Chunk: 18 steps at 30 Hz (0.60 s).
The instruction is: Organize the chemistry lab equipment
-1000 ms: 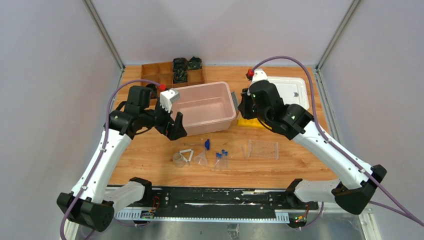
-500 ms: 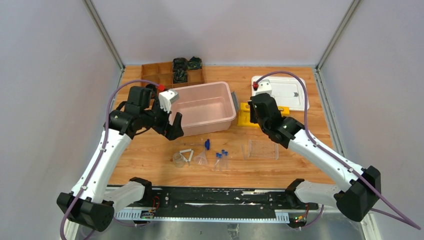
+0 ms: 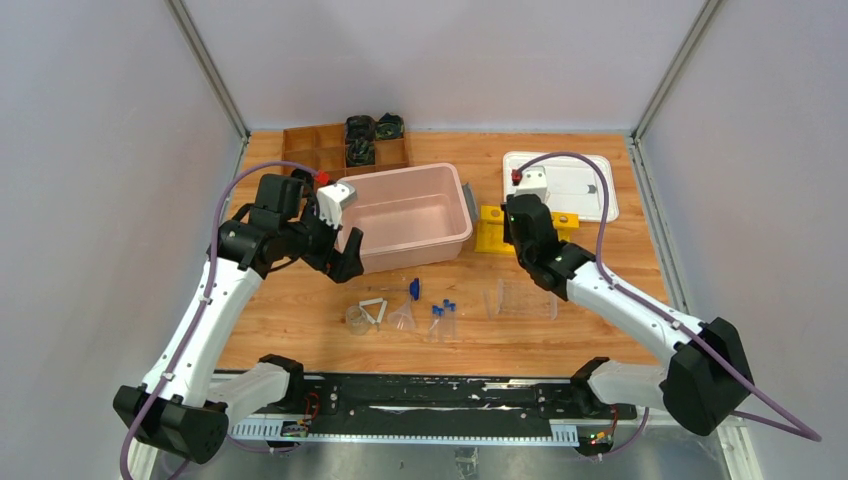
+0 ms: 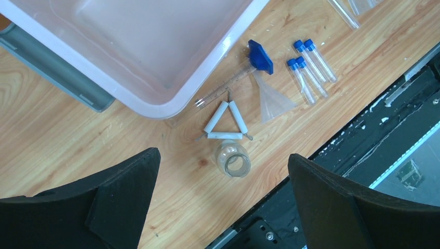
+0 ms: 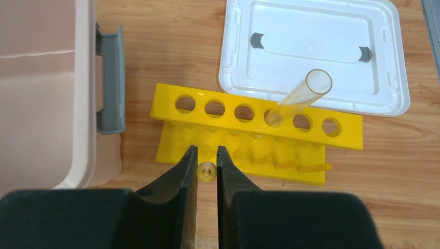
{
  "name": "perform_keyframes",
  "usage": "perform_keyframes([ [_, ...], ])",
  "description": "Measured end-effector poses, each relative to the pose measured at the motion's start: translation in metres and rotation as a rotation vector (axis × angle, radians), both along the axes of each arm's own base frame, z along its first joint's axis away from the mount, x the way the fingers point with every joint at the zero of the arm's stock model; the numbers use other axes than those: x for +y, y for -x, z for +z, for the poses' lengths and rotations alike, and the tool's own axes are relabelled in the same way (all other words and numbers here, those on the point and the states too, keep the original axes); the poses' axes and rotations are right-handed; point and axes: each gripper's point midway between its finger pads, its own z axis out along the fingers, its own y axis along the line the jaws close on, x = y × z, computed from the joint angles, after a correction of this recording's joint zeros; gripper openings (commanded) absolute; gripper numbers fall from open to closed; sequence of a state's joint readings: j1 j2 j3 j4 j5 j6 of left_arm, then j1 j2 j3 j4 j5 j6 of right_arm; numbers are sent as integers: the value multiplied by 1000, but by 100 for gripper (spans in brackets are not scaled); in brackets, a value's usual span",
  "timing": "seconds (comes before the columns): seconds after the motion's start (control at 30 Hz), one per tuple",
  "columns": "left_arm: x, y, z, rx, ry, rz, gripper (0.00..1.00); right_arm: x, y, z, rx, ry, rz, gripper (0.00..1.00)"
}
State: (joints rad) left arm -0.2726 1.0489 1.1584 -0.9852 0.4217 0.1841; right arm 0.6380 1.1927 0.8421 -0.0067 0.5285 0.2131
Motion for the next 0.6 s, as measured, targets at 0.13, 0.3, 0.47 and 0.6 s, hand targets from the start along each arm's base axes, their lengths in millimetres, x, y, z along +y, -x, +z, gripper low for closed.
perform_keyframes([
  [0.13, 2, 0, -1, -2, -10, -1, 100, -7, -4, -11, 8, 4, -22, 0],
  [0.3, 3, 0, -1, -8, -19, -5, 100, -4, -7, -11, -4, -13, -20, 0],
  [0.47, 3, 0, -1, -12, -24, -8, 100, -4, -8, -16, -6, -24, -23, 0],
  [0.6, 3, 0, -1, -13, -24, -10, 100, -5, -8, -26, 13, -23, -30, 0],
])
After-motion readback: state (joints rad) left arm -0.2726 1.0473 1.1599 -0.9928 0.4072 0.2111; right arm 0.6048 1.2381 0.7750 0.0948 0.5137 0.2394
